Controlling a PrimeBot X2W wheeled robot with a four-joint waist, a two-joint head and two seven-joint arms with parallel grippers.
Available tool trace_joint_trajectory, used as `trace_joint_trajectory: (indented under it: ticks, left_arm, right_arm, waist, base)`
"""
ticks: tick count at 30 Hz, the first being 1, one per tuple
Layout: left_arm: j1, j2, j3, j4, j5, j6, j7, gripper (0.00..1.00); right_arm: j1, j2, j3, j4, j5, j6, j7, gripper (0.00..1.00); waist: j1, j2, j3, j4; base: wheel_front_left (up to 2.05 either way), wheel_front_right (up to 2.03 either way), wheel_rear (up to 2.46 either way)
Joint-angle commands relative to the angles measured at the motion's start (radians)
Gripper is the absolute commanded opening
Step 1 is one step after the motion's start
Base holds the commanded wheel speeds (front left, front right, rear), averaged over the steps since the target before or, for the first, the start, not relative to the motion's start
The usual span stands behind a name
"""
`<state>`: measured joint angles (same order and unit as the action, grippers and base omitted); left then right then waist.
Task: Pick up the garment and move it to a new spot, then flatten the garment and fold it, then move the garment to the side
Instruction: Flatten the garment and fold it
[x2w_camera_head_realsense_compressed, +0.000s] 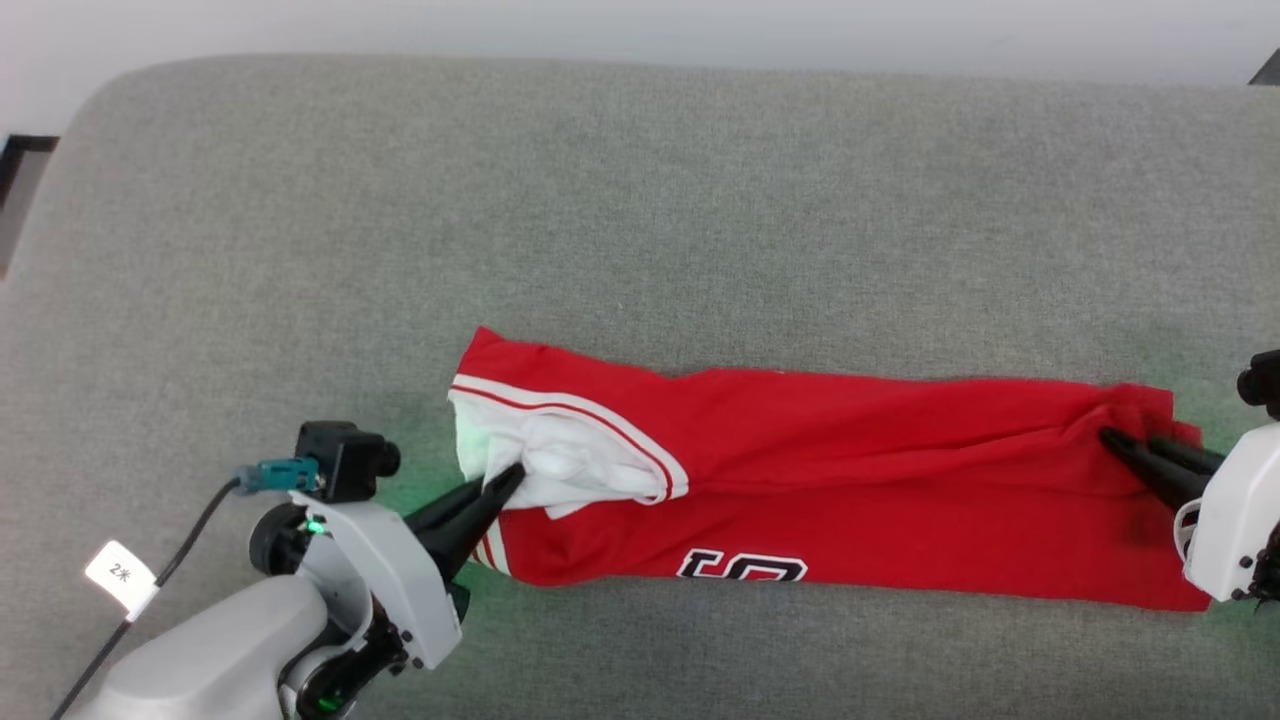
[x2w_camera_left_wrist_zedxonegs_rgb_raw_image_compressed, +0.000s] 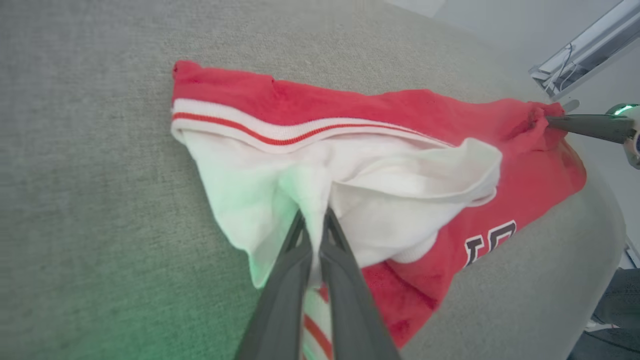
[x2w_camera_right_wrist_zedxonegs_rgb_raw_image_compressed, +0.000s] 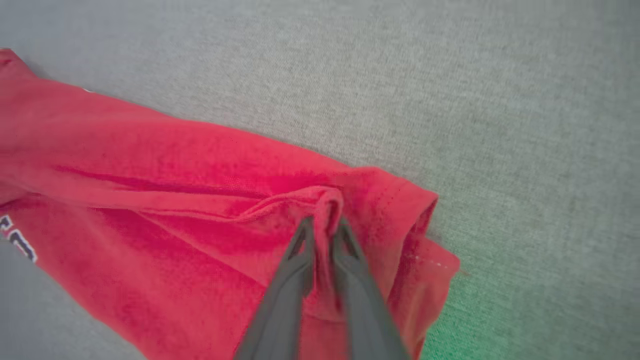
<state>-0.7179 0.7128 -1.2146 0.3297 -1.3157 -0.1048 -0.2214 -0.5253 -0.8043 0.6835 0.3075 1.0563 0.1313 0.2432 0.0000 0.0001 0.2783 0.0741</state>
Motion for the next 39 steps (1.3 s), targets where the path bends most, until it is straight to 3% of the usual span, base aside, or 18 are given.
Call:
trace_joint_trajectory:
  ticks: [1,6,12,21,31,32,33,34,35,39]
  left_arm:
    - [0.009,-0.009,0.013,0.002,0.01,-0.003,-0.015,1.0]
    - [0.057,-0.04,0.098,-0.014,0.048,0.043,-0.042,1.0]
    - [0.234,-0.143,0.417,-0.086,0.202,0.106,-0.042,1.0]
    - [0.428,-0.316,0.677,-0.079,0.51,0.067,-0.043,1.0]
    - [0.554,-0.476,0.954,-0.14,0.926,0.049,-0.043,1.0]
    - [0.56,-0.487,0.977,-0.146,0.962,0.045,-0.043,1.0]
    - [0.56,-0.487,0.977,-0.146,0.962,0.045,-0.043,1.0]
    - [0.573,-0.512,1.014,-0.156,1.016,0.036,-0.043,1.0]
    - [0.578,-0.523,1.032,-0.161,1.038,0.03,-0.043,1.0]
    - [0.588,-0.546,1.075,-0.172,1.095,0.012,-0.043,1.0]
  right_arm:
    - [0.011,0.001,-0.015,-0.007,0.011,-0.001,-0.008,1.0]
    - [0.058,-0.034,-0.058,-0.023,0.048,-0.001,-0.002,1.0]
    - [0.145,-0.069,-0.135,-0.002,0.139,-0.001,0.031,1.0]
    - [0.212,-0.082,-0.192,0.1,0.215,-0.002,0.155,1.0]
    - [0.216,0.057,-0.161,0.154,0.153,0.003,0.282,1.0]
    - [0.216,0.075,-0.159,0.154,0.148,0.004,0.295,0.8]
    - [0.216,0.075,-0.159,0.154,0.148,0.004,0.295,0.8]
    - [0.21,0.105,-0.16,0.151,0.142,0.005,0.313,0.31]
    - [0.204,0.115,-0.167,0.153,0.137,0.005,0.308,0.0]
    - [0.187,0.135,-0.193,0.162,0.116,0.005,0.293,0.0]
  waist:
    - [0.0,-0.0001,-0.014,0.005]
    - [0.0,-0.0001,-0.038,0.028]
    - [0.0,-0.0001,-0.05,0.082]
    - [0.0,-0.0001,-0.051,0.16]
    - [0.0,-0.0001,-0.063,0.177]
    - [0.0,-0.0001,-0.062,0.175]
    - [0.0,-0.0001,-0.062,0.175]
    - [0.0,-0.0001,-0.055,0.168]
    - [0.0,-0.0001,-0.051,0.165]
    - [0.0,-0.0001,-0.043,0.15]
  base:
    - [0.0,0.0,0.0]
    - [0.0,0.0,0.0]
    - [0.0,0.0,0.0]
    - [0.0,0.0,0.0]
    - [0.0,0.0,0.0]
    - [0.0,0.0,0.0]
    - [0.0,0.0,0.0]
    - [0.0,0.0,0.0]
    - [0.0,0.0,0.0]
    - [0.0,0.0,0.0]
